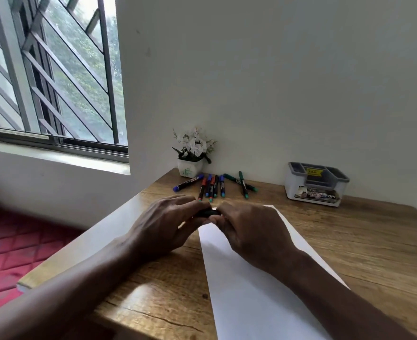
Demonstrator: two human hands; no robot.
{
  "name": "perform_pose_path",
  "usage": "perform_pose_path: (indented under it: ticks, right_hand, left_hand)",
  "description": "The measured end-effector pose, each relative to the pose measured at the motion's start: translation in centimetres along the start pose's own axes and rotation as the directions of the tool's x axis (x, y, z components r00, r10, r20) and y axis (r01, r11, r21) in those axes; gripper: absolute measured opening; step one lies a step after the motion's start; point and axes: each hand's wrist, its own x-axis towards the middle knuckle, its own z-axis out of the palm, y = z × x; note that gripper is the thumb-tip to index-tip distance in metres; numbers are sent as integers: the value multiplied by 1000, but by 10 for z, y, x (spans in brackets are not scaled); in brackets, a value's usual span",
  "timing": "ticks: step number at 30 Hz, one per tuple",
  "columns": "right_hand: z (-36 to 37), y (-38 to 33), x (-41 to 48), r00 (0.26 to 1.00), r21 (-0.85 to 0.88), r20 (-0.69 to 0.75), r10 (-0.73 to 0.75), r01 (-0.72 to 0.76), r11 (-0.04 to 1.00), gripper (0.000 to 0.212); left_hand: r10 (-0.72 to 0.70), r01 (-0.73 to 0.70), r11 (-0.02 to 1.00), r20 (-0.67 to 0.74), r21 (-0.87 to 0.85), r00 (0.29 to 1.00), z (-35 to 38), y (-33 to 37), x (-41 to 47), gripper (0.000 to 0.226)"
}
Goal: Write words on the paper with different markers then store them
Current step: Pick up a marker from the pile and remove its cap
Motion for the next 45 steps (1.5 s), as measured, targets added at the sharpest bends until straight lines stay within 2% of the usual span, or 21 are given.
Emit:
perform_pose_path:
  ticks: [6,11,14,16,18,21,23,26,29,31,32,33,34,36,37,38,39,40,41,43,45]
  right_hand:
    - [-8,-10,0,994,-50,6,106,-106,993,76]
    - [-11,-19,0,982,-98,17,187,-184,978,82]
    - [-15,-18,3,946,-100,30,324,-320,942,83]
    - [-19,-9,2,924,-110,-59,379,-383,917,81]
    - [-20,2,-4,907,-75,-108,407,-415,907,78]
    - [-18,16,-10,883,38,-59,465,-464,885,65]
    - [-14,23,-9,870,157,27,492,-490,858,48]
    - [-13,24,-8,890,238,68,451,-453,859,27]
    - [-14,21,-10,939,267,75,336,-343,901,53]
    - [-11,19,-10,949,339,95,300,-314,887,50]
    - [-9,19,-9,948,421,85,307,-314,851,44]
    - [-8,18,-8,935,545,88,344,-334,769,37]
    - [-10,15,-5,910,693,114,398,-360,624,34]
    - [-14,14,2,839,907,266,474,-384,171,38]
    - [-16,14,4,816,928,350,459,-370,-51,40]
    - [-17,16,5,811,920,392,434,-338,-199,39]
    - [-17,19,5,821,917,391,416,-307,-256,34]
    - [-16,20,3,834,927,366,414,-288,-241,29]
    - [-13,22,1,839,944,331,432,-291,-158,27]
    - [-6,22,-3,852,928,212,479,-329,173,22]
    - [1,20,-6,878,795,64,473,-332,508,25]
  left_hand:
    - [-1,1,1000,4,-22,1000,-1,2,1,31]
    - [26,-26,1000,1,-17,1000,-2,6,1,30]
    - [15,-16,1000,-13,-27,1000,-2,4,0,26]
    - [-56,52,997,-63,-57,996,-2,-3,-2,19]
    - [-154,148,986,-93,-74,984,-2,-11,-4,26]
    - [-274,273,962,-67,-25,959,2,-21,-7,28]
    - [-354,356,934,-41,35,934,5,-27,-6,26]
    - [-460,451,878,20,161,888,9,-39,6,30]
    - [-584,566,796,30,214,811,13,-47,27,30]
    - [-632,608,758,37,235,774,19,-49,38,29]
    - [-643,612,748,52,257,764,23,-50,42,29]
    - [-651,613,741,65,274,757,27,-51,44,30]
    - [-661,621,731,69,282,747,31,-52,43,31]
    - [-681,642,713,61,283,730,37,-54,42,32]
    - [-688,650,708,60,276,723,38,-56,41,33]
    - [-696,659,704,67,266,715,39,-57,40,33]
    - [-699,664,703,75,256,711,39,-58,40,34]
    - [-702,667,702,86,250,707,38,-58,40,34]
    - [-704,669,702,95,243,704,38,-59,39,35]
    - [-708,675,701,109,232,698,38,-59,40,37]
    - [-713,682,698,127,219,689,37,-58,39,43]
